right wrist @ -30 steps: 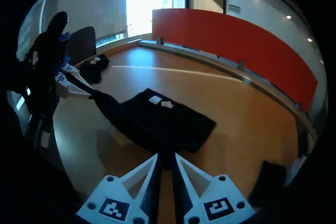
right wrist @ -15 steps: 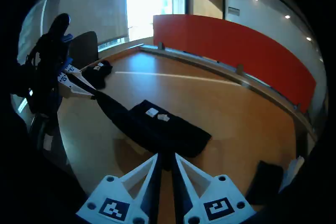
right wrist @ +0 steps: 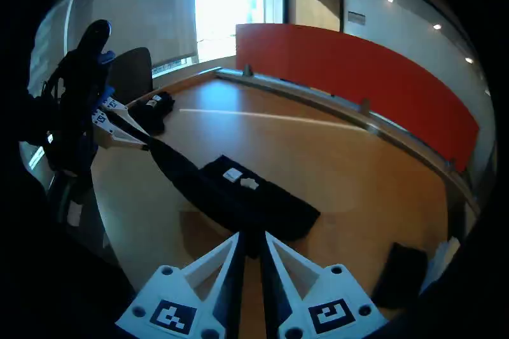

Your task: Fold towel

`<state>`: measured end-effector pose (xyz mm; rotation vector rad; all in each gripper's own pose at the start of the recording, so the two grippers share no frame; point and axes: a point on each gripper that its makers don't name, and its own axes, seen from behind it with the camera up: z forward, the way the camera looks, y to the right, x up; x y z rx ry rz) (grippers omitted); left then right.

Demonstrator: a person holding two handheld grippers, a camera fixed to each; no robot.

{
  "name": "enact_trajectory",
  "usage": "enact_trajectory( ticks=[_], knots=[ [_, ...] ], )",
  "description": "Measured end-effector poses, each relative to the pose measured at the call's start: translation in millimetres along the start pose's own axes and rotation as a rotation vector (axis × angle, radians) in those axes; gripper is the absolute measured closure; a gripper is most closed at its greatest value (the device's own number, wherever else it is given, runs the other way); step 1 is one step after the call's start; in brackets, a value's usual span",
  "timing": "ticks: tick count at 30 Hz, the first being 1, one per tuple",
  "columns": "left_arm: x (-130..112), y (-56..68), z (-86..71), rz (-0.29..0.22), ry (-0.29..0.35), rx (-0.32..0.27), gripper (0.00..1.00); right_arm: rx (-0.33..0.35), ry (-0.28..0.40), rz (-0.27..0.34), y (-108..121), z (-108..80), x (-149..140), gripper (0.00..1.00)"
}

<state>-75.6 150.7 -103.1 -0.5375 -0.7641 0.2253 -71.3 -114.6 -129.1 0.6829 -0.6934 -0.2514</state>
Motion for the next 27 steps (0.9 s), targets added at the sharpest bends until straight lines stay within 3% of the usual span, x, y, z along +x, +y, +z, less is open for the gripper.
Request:
enact_trajectory(
  ticks=[14, 27],
  knots=[
    [-4, 3.1, 3.7, -0.016, -0.015, -0.006, 0.80, 0.003, -0.016, -0.003, 0, 2.8, -5, 0.86],
    [0, -4.5, 28.7, -0.031, -0.032, -0.003, 0.80, -0.006, -0.050, -0.002, 15, 21.5, -12, 0.86]
  ],
)
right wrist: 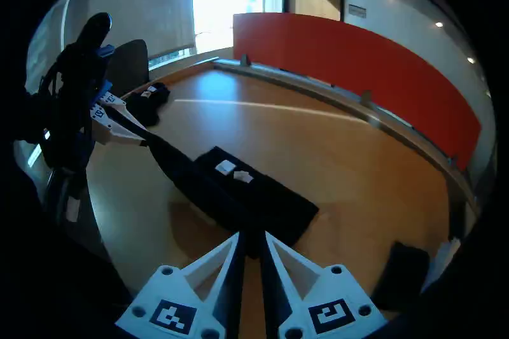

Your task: Fold towel

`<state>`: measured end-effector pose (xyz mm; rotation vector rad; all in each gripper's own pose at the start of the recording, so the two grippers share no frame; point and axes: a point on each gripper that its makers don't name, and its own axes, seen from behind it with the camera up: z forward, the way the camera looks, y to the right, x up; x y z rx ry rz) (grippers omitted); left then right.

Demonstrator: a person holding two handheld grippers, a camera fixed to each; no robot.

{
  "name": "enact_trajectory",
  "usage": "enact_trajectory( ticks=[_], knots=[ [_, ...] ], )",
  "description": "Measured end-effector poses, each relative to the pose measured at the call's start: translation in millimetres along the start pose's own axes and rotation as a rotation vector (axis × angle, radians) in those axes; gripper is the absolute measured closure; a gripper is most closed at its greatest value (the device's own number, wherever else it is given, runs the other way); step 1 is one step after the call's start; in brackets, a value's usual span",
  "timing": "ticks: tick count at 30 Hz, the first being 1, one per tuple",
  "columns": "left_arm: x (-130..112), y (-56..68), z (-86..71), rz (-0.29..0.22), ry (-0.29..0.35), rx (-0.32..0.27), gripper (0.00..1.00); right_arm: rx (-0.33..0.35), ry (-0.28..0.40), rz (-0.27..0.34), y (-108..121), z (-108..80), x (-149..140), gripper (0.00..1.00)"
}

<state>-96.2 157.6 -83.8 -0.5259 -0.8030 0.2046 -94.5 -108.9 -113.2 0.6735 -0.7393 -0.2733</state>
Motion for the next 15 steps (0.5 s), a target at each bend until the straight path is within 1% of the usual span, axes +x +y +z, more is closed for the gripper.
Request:
enact_trajectory(
  ticks=[8, 15],
  knots=[
    [4, -6.4, 13.4, -0.005, -0.013, 0.002, 0.80, -0.007, -0.015, -0.003, 12, 10.9, 2, 0.86],
    [9, -13.7, 29.6, 0.008, -0.018, 0.011, 0.80, -0.018, -0.031, -0.003, 24, 24.8, 4, 0.86]
  ],
)
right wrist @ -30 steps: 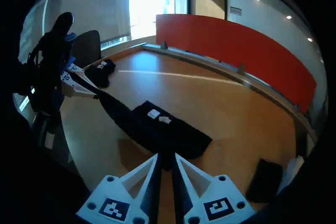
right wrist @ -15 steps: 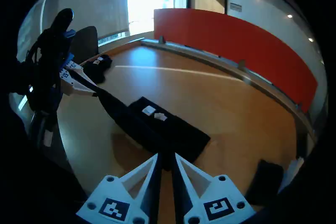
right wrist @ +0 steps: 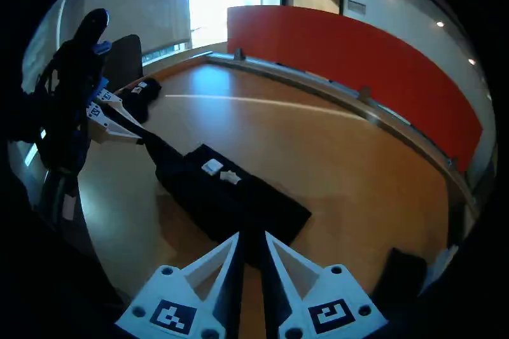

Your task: Fold towel

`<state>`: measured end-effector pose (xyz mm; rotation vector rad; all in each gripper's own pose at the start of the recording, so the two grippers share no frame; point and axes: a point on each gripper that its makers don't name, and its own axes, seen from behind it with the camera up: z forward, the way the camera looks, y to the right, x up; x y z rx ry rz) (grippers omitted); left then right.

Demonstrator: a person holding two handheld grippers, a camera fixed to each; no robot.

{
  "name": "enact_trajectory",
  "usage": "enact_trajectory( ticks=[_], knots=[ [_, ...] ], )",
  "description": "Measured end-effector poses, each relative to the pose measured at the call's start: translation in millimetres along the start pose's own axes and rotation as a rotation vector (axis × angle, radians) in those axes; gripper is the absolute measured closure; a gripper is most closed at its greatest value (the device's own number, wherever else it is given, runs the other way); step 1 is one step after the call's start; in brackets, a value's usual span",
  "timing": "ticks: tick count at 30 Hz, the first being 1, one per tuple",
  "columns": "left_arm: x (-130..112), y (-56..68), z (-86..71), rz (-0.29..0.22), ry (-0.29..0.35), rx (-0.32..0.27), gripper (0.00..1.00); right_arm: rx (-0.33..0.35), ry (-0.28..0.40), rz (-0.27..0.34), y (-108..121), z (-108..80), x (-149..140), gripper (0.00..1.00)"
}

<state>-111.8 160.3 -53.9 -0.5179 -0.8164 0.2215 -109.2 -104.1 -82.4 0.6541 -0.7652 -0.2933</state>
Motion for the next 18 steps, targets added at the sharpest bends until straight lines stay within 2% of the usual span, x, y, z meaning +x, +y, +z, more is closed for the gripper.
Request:
enact_trajectory(
  ticks=[18],
  knots=[
    [6, -9.3, 39.3, 0.019, -0.027, -0.001, 0.80, -0.022, -0.045, 0.041, 25, 33.9, -7, 0.86]
  ],
)
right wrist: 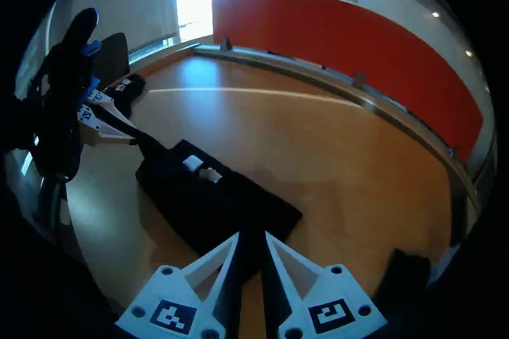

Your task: Fold towel

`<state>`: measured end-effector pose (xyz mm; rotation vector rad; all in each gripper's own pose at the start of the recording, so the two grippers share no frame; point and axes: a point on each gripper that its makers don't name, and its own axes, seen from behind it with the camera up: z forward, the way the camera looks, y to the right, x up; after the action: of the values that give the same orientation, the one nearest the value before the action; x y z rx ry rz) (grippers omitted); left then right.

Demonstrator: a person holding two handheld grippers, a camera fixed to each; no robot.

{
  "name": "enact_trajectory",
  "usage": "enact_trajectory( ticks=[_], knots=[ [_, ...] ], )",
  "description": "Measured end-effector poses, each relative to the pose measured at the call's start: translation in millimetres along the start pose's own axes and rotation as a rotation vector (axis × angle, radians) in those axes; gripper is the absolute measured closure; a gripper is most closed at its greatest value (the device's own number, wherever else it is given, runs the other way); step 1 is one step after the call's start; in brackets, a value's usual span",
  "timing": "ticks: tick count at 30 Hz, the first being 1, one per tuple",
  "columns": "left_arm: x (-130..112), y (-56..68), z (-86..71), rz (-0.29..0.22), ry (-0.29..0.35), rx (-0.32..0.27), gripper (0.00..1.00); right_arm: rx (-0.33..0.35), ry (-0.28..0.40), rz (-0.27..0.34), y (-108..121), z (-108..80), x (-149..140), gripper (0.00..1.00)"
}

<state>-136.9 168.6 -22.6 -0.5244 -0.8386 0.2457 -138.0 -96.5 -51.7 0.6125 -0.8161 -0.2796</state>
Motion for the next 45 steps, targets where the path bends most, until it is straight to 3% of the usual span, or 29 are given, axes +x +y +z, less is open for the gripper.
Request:
enact_trajectory(
  ticks=[18, 25, 29, 41, 45],
  knots=[
    [-8, -6.8, 27.2, 0.028, -0.021, 0.016, 0.76, -0.022, -0.024, 0.020, 9, 24.3, -10, 0.86],
    [-8, -15.9, 40.6, 0.035, -0.025, 0.043, 0.65, -0.062, -0.031, 0.032, 21, 35.2, -12, 0.76],
    [-11, -22.4, 46.7, 0.051, -0.032, 0.065, 0.62, -0.081, -0.046, 0.021, 26, 39.2, -17, 0.75],
    [-13, -30.2, 51.2, 0.052, -0.033, 0.089, 0.62, -0.108, -0.058, 0.025, 34, 46.0, -21, 0.72],
    [-12, -32.5, 51.9, 0.050, -0.032, 0.098, 0.62, -0.125, -0.058, 0.021, 40, 48.3, -20, 0.59]
  ],
)
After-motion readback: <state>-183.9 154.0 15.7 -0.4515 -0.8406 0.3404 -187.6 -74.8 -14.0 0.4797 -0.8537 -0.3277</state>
